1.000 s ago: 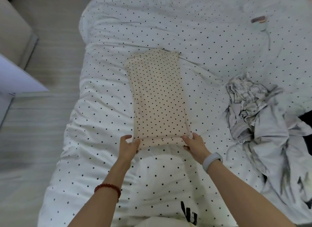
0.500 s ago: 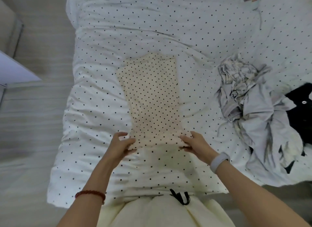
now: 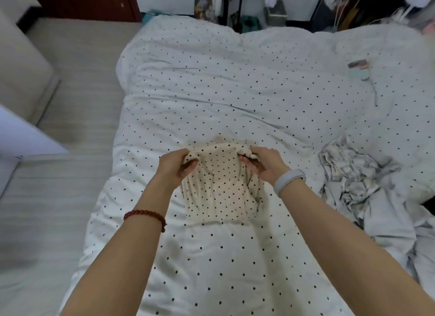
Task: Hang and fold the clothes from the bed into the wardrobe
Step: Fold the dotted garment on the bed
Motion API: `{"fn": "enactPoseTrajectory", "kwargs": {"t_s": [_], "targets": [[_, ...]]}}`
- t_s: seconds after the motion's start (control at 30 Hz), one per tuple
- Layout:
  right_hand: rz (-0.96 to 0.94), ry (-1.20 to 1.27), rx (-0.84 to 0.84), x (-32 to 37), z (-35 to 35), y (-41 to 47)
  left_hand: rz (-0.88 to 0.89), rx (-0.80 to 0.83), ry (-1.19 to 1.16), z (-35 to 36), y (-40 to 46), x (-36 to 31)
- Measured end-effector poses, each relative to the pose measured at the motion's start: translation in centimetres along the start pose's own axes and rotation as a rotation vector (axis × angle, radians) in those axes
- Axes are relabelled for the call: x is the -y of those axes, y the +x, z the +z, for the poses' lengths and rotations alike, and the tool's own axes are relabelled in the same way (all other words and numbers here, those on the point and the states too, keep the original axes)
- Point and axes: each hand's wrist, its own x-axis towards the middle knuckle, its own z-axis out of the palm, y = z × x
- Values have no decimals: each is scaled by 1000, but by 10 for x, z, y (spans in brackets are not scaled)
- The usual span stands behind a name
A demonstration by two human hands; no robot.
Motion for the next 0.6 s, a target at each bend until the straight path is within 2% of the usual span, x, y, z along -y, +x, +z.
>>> {"fn": "enactPoseTrajectory", "kwargs": {"t_s": [0.1, 0.13, 0.2, 0.3, 0.37, 0.5, 0.6], "targets": [[-51, 51, 5, 9, 15, 37, 81, 63, -24, 12, 31, -6], [-81, 8, 20, 6, 15, 46, 99, 35, 28, 12, 40, -2], [-161, -265, -11, -13, 6, 65, 142, -103, 256, 7, 52, 16], [-400, -854, -113, -57, -23, 78, 182, -270, 618, -8, 58, 66], [-552, -1017, -106, -89, -39, 78, 201, -342, 716, -17, 52, 98], [-568, -1033, -306, -118, -66, 69, 256, -462, 641, -28, 37, 134], [-558, -1004, -177, -126, -76, 65, 182, -361, 734, -41, 38, 146]]}}
